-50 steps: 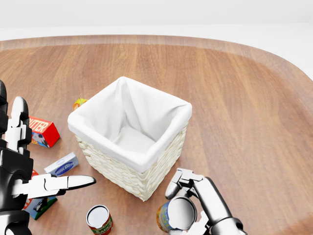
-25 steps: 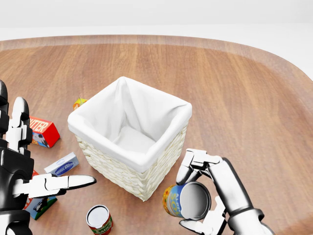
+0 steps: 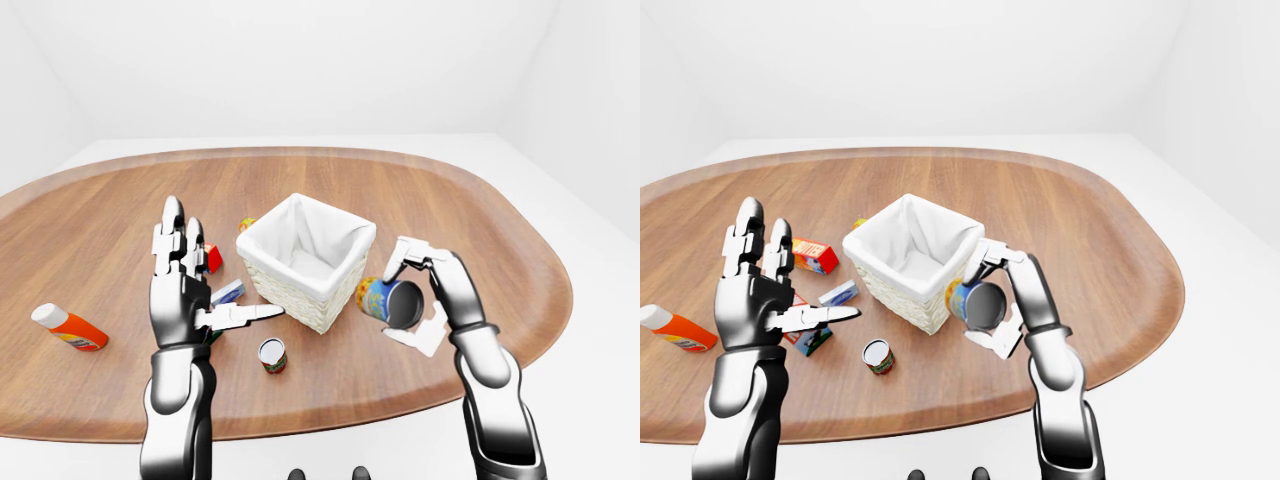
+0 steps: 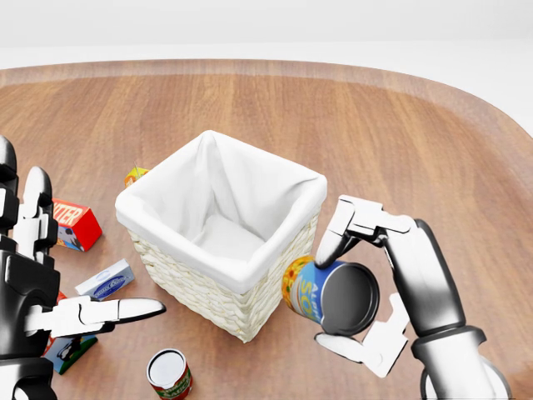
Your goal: Pick up the alphabet soup, and put it in the basket.
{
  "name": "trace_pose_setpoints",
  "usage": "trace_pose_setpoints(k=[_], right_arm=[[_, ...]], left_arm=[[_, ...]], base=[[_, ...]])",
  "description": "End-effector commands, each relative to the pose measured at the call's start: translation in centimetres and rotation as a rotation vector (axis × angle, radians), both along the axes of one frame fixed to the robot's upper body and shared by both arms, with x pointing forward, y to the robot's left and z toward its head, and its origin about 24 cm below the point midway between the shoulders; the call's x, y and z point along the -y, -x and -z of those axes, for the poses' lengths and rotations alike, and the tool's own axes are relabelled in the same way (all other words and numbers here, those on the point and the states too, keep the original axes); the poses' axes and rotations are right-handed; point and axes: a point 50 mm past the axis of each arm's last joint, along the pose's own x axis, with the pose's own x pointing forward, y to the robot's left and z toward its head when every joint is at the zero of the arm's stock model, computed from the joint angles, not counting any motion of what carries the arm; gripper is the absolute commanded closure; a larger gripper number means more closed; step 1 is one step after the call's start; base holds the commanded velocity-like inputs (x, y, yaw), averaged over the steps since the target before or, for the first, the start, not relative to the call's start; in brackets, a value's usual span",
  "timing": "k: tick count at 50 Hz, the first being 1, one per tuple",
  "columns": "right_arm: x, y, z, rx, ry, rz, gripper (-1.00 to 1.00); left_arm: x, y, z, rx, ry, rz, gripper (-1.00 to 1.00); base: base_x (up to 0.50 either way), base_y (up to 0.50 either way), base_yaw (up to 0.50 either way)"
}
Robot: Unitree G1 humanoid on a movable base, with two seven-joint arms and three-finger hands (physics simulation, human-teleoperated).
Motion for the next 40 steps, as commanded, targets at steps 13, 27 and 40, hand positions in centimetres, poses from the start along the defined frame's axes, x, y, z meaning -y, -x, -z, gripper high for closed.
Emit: trace_pose_setpoints(k=[13,27,40], right_arm=[[-0.7,-0.4,-4.8,0.217,-0.021,-0.032,1.00],[-1.6,-1.8,-5.8,0.248,-0.009,-0.062,1.00],[-3.4,-5.0,-7.7,0.272,-0.040,-0.106,1.00]], left_arm=[[0.2,-0.1,0.1,-0.004,-0.002,0.002,-1.00],[0.3,0.0,-0.1,0.003,-0.003,0.003,-1.00],[0.1,0.0,-0.2,0.009,0.000,0.000,-1.00]], base=[[0.00,0.00,0.00],[0.00,0.00,0.00],[0.00,0.00,0.00]])
